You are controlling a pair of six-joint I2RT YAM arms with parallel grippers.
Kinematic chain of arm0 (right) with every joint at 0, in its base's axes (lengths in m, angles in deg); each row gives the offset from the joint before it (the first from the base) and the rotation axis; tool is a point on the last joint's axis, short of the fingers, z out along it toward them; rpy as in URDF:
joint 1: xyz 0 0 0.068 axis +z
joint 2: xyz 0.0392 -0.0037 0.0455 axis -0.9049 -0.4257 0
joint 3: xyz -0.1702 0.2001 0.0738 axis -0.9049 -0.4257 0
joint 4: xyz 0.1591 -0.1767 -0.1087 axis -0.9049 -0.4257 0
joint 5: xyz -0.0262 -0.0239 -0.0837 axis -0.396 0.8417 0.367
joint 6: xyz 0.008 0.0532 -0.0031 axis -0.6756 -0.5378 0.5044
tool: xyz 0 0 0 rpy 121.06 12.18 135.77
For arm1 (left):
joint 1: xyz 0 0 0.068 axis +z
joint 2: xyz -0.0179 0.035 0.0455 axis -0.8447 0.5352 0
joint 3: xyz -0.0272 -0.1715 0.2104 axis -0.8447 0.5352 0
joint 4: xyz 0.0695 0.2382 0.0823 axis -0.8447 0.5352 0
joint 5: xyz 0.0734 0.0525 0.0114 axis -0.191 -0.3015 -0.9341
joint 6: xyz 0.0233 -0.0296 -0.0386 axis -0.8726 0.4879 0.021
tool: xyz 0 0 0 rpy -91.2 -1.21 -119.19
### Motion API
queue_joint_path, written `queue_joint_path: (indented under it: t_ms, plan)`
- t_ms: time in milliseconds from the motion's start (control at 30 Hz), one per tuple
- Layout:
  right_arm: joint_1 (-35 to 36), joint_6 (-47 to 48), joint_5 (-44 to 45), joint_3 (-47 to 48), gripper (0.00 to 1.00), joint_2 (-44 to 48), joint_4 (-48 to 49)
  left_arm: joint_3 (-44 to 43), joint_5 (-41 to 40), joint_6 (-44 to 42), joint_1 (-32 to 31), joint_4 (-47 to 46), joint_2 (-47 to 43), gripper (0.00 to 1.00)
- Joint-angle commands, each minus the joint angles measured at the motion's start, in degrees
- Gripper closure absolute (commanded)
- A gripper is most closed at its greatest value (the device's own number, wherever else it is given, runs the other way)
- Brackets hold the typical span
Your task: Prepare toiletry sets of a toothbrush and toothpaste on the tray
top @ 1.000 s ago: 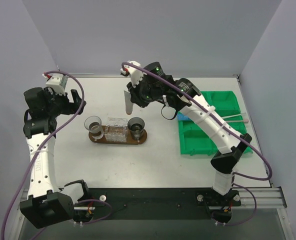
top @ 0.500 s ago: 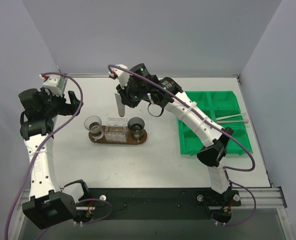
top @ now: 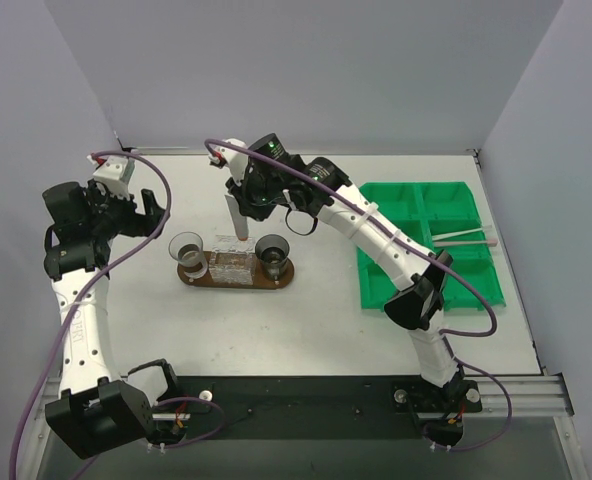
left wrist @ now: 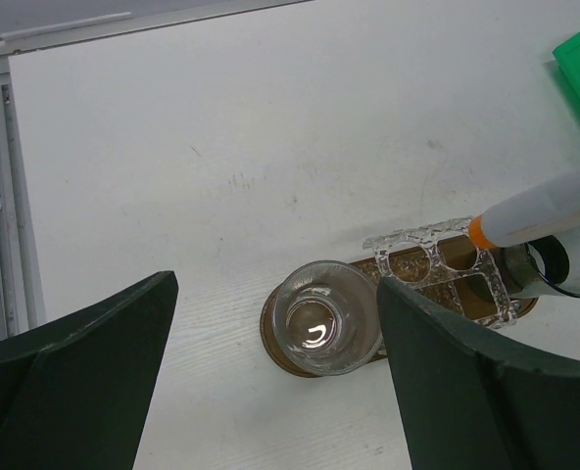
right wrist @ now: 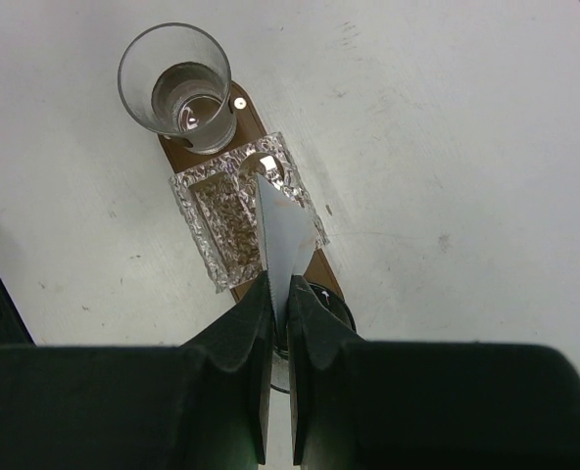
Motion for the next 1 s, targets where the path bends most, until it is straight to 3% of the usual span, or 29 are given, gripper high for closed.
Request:
queue_joint_path:
  t_ms: [0,967]
  plan:
    - [0.6,0.1,-1.0,3.0,1.0,-0.2,1.2,0.1,1.4,-1.1,0.4,-1.7,-0.7,0.06]
    - [0.8,-1.4,-2.9,1.6,1.0,-1.7,1.2,1.5,1.8,-2.0,0.9,-2.5,-0.7,0.06]
